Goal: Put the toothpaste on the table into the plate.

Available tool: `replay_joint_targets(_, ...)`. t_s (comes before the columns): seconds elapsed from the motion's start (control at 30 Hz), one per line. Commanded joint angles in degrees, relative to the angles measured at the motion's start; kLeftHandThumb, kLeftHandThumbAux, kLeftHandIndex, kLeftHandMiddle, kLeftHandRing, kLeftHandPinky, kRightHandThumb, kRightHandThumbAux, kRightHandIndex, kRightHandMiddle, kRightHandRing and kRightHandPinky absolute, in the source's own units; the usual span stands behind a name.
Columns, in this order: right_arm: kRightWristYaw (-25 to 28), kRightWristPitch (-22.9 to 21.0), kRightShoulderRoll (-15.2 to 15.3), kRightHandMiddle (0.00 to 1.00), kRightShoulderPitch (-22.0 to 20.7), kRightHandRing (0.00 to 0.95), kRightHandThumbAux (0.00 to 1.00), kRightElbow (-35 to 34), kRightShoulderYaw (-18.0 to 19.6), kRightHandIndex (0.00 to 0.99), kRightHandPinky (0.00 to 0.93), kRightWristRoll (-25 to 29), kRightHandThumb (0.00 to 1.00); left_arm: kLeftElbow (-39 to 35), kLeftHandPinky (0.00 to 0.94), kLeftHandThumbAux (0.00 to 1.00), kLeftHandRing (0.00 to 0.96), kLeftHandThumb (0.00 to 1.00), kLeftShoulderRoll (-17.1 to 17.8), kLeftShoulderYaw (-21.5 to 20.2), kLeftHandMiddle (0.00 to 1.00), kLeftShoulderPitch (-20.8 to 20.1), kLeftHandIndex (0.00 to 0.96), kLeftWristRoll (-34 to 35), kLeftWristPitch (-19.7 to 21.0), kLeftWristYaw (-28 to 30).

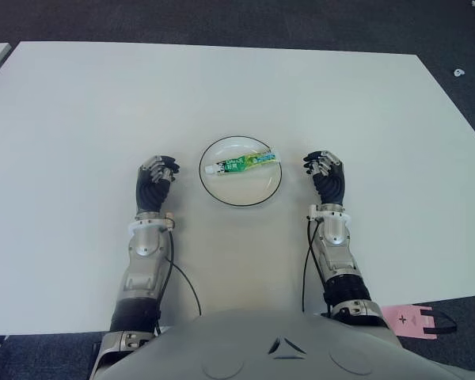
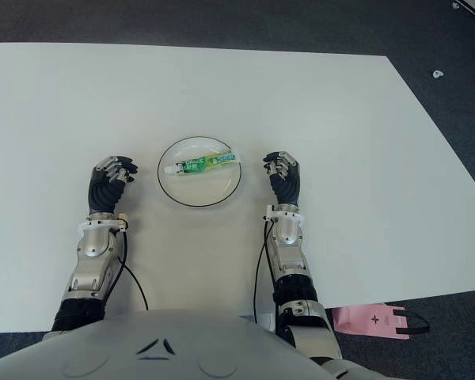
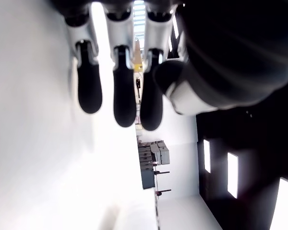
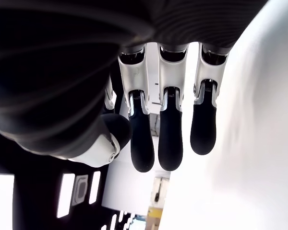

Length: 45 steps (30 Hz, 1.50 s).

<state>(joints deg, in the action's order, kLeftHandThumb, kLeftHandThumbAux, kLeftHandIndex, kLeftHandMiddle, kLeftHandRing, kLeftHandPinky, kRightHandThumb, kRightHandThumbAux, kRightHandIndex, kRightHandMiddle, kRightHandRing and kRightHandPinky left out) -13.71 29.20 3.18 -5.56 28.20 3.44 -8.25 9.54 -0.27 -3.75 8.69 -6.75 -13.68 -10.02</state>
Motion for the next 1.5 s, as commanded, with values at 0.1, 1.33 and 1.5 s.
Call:
replay_joint_targets(0.1,0.3,-0.6,0.8,0.501,0.9,0.503,0.730,5.6,0.3,0.430,0.514,0.1,0.705,4.6,0.502,0.719,0.498,0.709,-0.7,-0.2,0.497,3.4,0.433,0.4,3.2,-0.4)
replay_joint_targets(1.33,-4.1,-6.4,-4.2,0.504,5.7,0.526,0.731,3.2,-1.1,0.427,0.536,-0.4,0.706,4.4,0.504,0.719,0.493,0.712,-0.6,-0.1,0.496,3.1,0.432,0.9,3.5,0.6)
replay_joint_targets(1.5,-4.4,-7.8,-4.9,0.508,6.4,0.523,0.729,2.2,-1.2,0.427,0.529,-0.5,0.708,4.5,0.511,0.719,0.495,0.713,-0.6,0.0,0.502,3.1,0.432,1.0,3.2,0.7)
